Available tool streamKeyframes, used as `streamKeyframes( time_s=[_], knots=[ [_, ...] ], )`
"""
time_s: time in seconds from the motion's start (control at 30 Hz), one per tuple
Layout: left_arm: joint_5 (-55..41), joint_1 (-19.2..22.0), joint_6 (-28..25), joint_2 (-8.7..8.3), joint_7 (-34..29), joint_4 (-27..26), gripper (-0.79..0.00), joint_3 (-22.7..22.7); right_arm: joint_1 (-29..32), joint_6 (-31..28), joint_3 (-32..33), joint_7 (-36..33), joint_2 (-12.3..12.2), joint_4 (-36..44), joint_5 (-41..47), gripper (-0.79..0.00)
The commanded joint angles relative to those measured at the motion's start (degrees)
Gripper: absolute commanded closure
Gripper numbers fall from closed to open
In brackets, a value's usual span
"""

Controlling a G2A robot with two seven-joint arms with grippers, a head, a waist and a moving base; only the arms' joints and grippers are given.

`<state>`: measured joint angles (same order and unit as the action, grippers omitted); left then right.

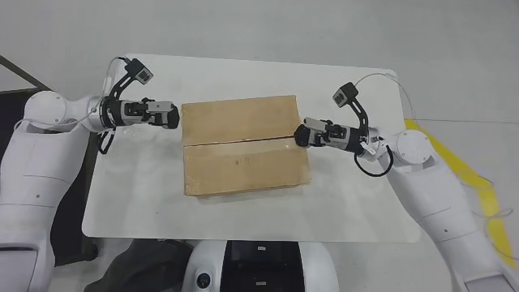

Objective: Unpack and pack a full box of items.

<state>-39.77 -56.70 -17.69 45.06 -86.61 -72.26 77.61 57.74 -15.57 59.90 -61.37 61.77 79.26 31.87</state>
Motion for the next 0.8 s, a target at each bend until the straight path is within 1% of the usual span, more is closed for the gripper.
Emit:
streamKeyframes(
  time_s=[0.0,0.17,0.37,0.5,0.63,0.77],
  knots=[
    [-0.2,-1.1,-0.3,-0.2,0.3,-0.7,-0.785,1.0,-0.3,0.5,-0.2,0.1,0.1,-0.3,0.0,-0.785],
    [-0.6,-4.1,-1.2,-0.76,1.2,-2.4,-0.785,3.7,-1.0,0.9,-0.7,-0.2,0.4,-0.8,0.3,-0.785],
    [-1.5,-6.6,-1.7,-1.18,1.7,-3.0,-0.785,6.1,-1.0,0.9,-0.7,-0.2,0.4,-0.8,0.3,-0.785],
    [-2.8,-9.2,-2.6,-1.51,2.6,-4.9,-0.785,8.6,-1.0,0.9,-0.7,-0.2,0.4,-0.8,0.3,-0.785],
    [-4.3,-13.0,-2.9,-1.82,2.9,-8.8,-0.785,11.0,-1.0,0.9,-0.7,-0.2,0.4,-0.8,0.3,-0.785],
    [-4.5,-18.0,-3.4,-2.1,3.3,-14.8,-0.785,13.1,-1.0,0.9,-0.7,-0.2,0.4,-0.8,0.3,-0.785]
  ],
)
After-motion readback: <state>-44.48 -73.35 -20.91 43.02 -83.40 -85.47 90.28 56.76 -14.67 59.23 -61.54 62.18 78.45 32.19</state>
